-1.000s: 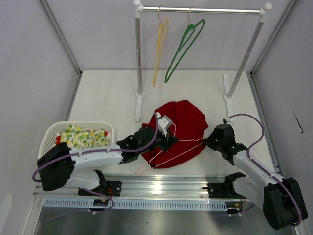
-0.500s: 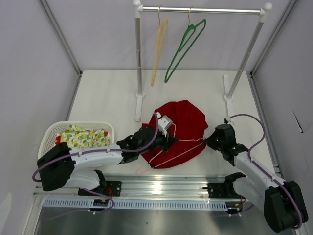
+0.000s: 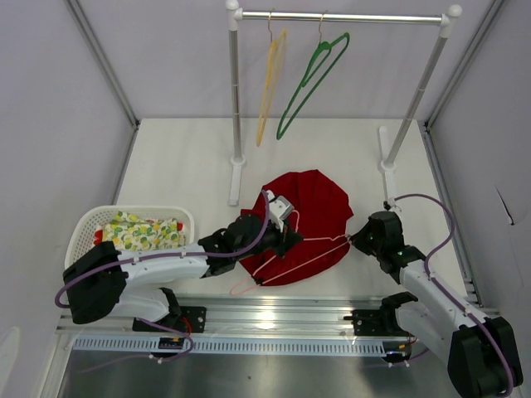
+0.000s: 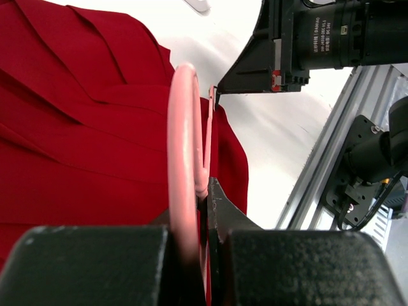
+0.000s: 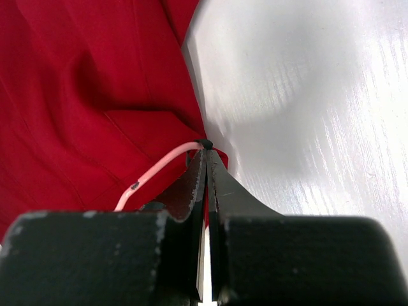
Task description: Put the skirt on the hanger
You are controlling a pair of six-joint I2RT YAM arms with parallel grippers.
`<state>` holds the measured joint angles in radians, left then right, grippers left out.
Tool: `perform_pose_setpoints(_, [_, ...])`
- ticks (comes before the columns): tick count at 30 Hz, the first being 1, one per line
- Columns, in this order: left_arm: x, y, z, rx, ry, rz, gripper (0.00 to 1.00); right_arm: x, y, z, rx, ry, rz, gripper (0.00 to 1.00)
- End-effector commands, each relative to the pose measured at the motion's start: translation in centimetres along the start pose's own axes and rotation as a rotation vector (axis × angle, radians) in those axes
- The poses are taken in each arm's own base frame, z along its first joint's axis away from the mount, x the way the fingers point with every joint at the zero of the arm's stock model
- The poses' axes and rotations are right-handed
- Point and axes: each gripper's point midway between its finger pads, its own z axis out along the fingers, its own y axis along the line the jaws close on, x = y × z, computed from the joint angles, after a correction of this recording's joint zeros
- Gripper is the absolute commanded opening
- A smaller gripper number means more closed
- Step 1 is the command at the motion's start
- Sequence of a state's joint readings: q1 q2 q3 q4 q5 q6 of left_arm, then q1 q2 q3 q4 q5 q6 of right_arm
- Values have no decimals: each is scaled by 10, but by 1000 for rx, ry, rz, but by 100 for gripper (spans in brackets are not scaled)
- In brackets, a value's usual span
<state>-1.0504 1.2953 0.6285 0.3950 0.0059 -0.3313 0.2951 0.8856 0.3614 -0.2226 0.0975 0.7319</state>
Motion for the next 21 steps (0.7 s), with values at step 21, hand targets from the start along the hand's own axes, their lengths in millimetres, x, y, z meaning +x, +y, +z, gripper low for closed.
perform_pose_setpoints(21, [0, 2, 11, -19, 60, 24, 0, -18, -1, -4, 59, -24, -19, 5])
